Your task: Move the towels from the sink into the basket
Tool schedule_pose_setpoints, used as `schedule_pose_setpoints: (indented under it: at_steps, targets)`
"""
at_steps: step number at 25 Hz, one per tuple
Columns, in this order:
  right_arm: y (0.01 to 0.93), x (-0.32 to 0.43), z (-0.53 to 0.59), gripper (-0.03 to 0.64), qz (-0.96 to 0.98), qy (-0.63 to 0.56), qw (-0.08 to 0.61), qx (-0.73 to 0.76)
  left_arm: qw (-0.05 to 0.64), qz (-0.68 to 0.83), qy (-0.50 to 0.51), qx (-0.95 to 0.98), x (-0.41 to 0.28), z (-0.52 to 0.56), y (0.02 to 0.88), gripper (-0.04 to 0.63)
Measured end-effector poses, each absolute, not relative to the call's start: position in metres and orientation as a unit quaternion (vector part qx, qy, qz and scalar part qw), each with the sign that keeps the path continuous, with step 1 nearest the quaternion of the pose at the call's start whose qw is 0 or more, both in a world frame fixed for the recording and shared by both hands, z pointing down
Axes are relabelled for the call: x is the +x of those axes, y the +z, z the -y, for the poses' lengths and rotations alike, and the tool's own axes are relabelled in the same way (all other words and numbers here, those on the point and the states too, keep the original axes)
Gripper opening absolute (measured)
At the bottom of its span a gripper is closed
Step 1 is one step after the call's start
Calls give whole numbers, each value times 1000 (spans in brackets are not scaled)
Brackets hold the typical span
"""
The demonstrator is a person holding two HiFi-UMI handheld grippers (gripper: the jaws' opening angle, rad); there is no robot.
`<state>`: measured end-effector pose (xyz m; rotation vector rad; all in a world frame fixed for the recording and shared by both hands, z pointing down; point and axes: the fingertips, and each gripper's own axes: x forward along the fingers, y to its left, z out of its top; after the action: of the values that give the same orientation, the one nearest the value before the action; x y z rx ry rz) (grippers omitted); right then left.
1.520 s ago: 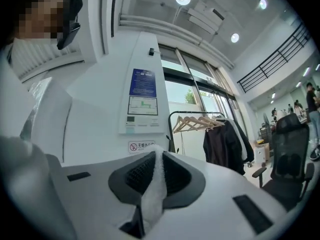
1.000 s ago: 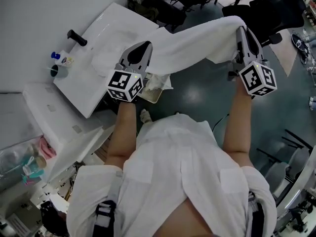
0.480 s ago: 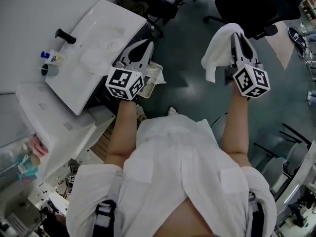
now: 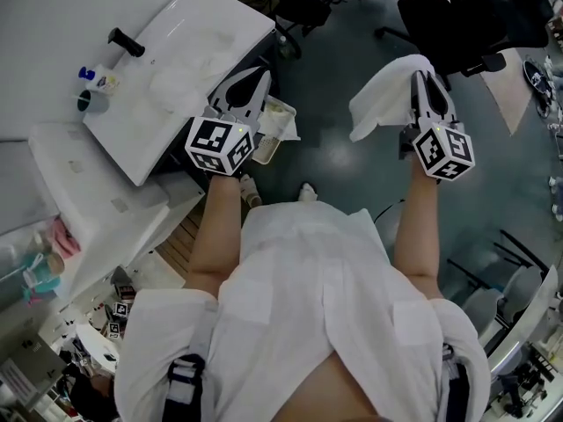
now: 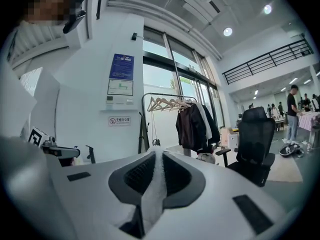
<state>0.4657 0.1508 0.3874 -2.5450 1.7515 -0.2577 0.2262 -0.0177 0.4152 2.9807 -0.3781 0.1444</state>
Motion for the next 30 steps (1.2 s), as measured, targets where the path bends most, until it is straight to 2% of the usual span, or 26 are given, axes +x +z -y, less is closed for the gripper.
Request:
schedule_pose_setpoints:
  at_steps: [7, 18, 28, 30]
  targets:
    - [426, 416, -110, 58, -606, -135, 16, -784, 71, 161, 49, 983, 188, 36, 417, 17]
    - [446, 296, -5, 58, -692, -166, -18, -703, 77, 219, 44, 972, 103, 82, 413, 17]
    - [484, 235, 52, 62, -691, -217, -54, -687, 81, 253, 48, 963, 30, 124, 417, 17]
    - [494, 224, 61, 80, -692, -226, -63, -682, 83, 257, 50, 962, 19, 131, 419, 17]
